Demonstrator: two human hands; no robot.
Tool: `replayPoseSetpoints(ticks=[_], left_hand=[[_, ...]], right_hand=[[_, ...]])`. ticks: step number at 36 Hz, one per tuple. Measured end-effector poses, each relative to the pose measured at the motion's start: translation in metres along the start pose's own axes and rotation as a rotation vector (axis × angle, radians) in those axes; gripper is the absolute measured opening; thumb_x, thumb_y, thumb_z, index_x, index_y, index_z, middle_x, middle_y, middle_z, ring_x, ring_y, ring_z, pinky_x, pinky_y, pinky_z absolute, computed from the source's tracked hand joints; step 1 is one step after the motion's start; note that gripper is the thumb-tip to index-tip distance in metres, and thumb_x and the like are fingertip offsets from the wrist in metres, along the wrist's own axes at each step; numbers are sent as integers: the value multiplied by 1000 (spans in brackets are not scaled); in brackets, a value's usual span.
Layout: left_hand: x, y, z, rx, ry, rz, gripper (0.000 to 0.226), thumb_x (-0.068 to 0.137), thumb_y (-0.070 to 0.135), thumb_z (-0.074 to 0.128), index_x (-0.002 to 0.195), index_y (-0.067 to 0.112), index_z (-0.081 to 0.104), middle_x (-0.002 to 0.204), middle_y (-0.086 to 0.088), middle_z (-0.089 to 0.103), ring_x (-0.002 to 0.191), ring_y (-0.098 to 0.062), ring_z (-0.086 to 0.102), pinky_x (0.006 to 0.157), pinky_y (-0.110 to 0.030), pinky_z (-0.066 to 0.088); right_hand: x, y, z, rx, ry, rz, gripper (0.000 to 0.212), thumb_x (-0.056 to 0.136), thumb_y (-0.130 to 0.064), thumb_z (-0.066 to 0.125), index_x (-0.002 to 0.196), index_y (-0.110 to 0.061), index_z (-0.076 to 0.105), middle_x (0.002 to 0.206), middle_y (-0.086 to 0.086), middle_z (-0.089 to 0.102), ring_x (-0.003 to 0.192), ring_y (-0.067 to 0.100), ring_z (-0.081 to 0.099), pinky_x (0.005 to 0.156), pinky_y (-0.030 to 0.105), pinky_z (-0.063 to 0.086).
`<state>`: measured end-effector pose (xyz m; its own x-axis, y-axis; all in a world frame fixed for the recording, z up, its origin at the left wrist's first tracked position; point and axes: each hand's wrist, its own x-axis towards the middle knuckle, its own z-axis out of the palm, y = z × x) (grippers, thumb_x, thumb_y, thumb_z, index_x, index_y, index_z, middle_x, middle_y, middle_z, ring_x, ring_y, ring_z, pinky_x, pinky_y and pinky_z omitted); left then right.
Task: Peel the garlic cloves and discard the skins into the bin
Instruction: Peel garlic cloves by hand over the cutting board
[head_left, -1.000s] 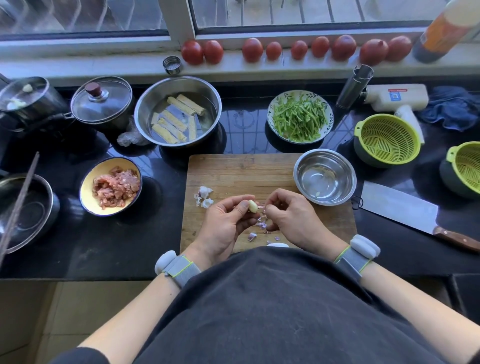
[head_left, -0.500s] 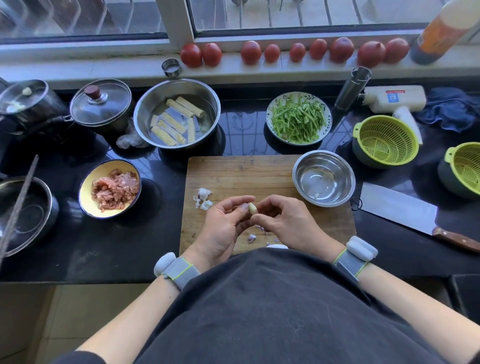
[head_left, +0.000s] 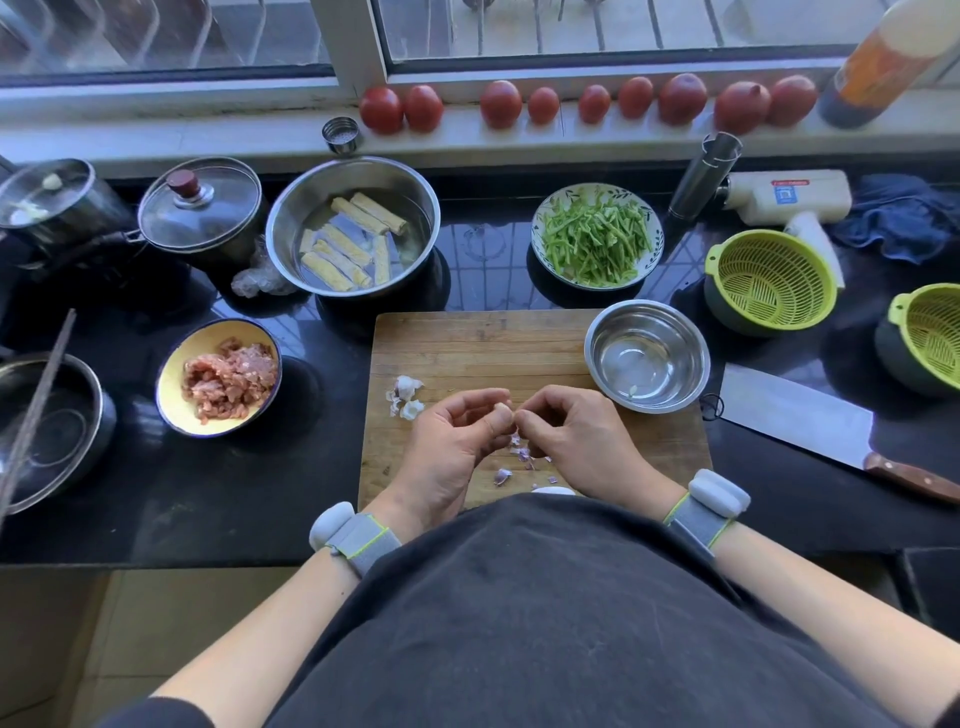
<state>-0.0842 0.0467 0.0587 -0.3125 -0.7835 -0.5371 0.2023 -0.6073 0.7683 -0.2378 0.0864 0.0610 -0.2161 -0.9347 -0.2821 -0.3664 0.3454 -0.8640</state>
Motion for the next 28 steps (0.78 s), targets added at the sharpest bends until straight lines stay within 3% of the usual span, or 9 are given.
replayPoseSetpoints(ticks=[8,15,19,24,28], left_hand=[[3,0,-2,-82,-4,-22,18,89,-5,64,105,3,68,110,-17,73,91,-23,70,73,-24,59],[3,0,-4,-74,2,4,16,86,-4,69,100,4,70,105,-14,73,94,-22,68,79,-26,58],[4,-2,-5,-54,15,18,18,84,-6,70,99,4,70,98,-13,72,92,-22,69,84,-28,58],[4,-4,-6,-40,21,18,22,83,-9,70,101,3,69,98,-15,71,96,-26,70,88,-31,58],[5,-4,-8,-39,20,10,23,83,-9,70,104,1,68,97,-15,71,96,-27,71,91,-35,58]], right_hand=[[2,-1,0,14,19,30,16,89,-16,69,74,-20,71,65,1,69,59,20,70,65,38,59],[1,1,0,26,-13,31,9,89,-24,73,81,-21,76,69,3,72,66,24,70,72,44,60],[6,9,0,-49,30,22,4,88,-20,74,86,-23,77,70,-7,71,67,12,68,76,39,60],[9,23,0,-203,9,37,34,86,-8,74,118,-19,72,100,-6,68,81,8,65,91,36,56],[8,18,-1,-156,35,16,18,89,-19,74,107,-22,75,97,-10,62,78,7,65,83,35,58]])
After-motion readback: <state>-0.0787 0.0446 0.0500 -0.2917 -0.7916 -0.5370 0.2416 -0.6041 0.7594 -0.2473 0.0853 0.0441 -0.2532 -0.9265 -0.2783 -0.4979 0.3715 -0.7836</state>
